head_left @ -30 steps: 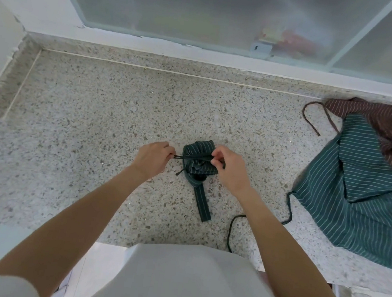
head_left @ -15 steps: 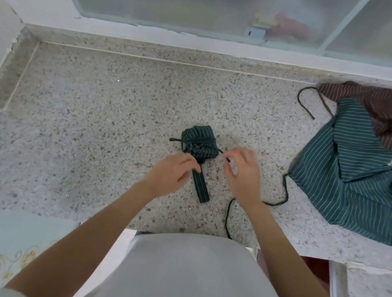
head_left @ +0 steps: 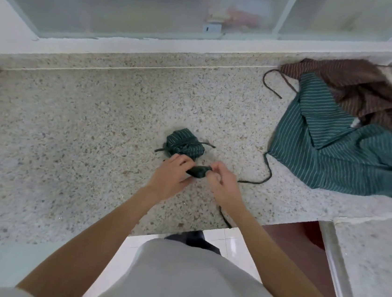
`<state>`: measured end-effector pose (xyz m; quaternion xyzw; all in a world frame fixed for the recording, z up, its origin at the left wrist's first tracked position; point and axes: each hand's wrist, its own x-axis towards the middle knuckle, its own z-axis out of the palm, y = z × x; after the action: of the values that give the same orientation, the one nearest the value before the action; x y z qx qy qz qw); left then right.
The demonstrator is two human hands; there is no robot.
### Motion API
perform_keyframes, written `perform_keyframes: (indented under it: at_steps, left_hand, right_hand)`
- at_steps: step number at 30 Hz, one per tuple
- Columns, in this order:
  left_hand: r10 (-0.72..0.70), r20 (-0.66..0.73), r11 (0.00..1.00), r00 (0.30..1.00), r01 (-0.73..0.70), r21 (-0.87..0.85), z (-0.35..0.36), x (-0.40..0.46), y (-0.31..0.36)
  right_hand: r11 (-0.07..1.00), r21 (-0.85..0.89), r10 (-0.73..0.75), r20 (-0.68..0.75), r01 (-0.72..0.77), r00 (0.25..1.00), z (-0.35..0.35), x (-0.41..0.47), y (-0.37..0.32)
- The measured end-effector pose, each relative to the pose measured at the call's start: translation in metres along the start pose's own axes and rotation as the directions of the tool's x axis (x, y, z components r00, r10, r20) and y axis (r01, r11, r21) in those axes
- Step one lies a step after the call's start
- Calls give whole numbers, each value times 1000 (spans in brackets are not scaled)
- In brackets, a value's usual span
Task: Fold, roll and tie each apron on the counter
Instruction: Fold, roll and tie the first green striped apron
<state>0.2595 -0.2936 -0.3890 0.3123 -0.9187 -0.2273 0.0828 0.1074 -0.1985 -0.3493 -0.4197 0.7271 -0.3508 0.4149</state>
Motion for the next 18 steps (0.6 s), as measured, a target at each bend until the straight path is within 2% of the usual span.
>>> perform_keyframes:
  at_steps: [2, 4, 8, 11, 14, 16, 18]
  left_hand:
    - [-12, -41, 983, 999, 4, -181, -18, 11, 15]
    - [-9, 11, 948, 1000, 12, -319, -34, 22, 31]
    - [95, 222, 893, 970, 15, -450, -51, 37, 56]
    - [159, 289, 849, 944, 19, -528, -53, 47, 76]
    - [207, 280, 813, 937, -6, -582, -44, 56, 111]
    - [259, 237, 779, 936, -58, -624, -35, 59, 133]
    - [350, 218, 765, 911, -143, -628, -27, 59, 170]
  right_hand:
    - [989, 148, 45, -113, -28, 993, -12, -2, -13]
    - [970, 240, 82, -173, -39, 981, -25, -10, -25]
    - [980, 198, 66, -166, -32, 984, -56, -35, -34]
    - [962, 265, 98, -100, -68, 990, -76, -63, -36]
    - [985, 110, 148, -176, -130, 973, -97, -102, -37]
    - [980, -87, 142, -312, -177, 939, -109, -124, -32]
    - [947, -188, 129, -515, -259, 848, -128, -156, -19]
